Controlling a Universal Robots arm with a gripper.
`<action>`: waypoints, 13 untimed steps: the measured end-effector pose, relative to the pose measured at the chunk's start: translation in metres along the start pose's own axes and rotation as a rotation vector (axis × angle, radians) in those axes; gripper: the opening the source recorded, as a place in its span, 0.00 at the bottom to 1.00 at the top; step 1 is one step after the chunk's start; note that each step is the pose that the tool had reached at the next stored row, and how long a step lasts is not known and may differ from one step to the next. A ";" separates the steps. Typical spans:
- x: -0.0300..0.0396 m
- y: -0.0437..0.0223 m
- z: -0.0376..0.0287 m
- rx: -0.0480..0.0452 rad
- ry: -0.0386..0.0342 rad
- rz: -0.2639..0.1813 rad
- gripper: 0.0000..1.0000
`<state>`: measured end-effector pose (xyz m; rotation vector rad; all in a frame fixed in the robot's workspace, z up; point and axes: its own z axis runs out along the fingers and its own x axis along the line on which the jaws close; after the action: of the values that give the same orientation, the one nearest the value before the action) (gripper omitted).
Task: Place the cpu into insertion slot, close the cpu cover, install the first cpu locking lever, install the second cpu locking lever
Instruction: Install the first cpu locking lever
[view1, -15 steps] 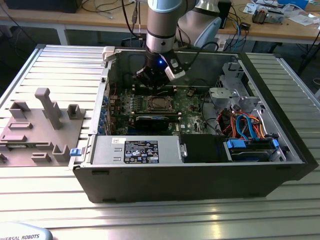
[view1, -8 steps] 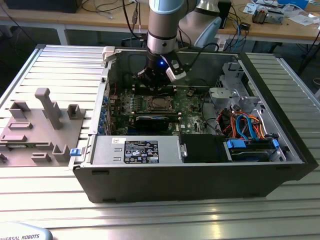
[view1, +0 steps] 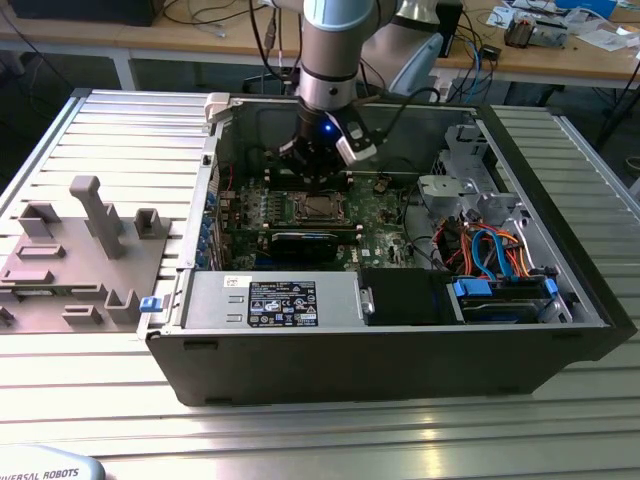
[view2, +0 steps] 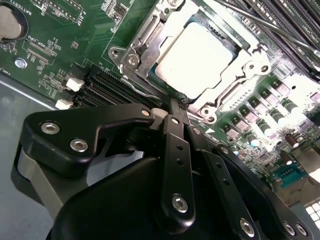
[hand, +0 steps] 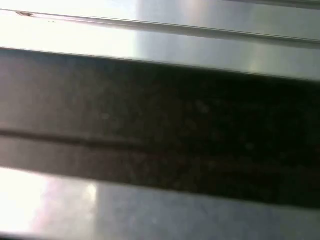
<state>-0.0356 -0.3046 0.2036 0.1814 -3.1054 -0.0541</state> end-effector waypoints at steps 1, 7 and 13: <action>-0.0008 -0.0001 0.0003 0.0006 0.0002 0.000 0.11; -0.0055 -0.0007 0.0020 0.0049 0.0007 -0.001 0.11; -0.0104 -0.0013 0.0034 0.0091 0.0015 -0.003 0.11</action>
<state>-0.0253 -0.3046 0.1999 0.1859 -3.1044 -0.0399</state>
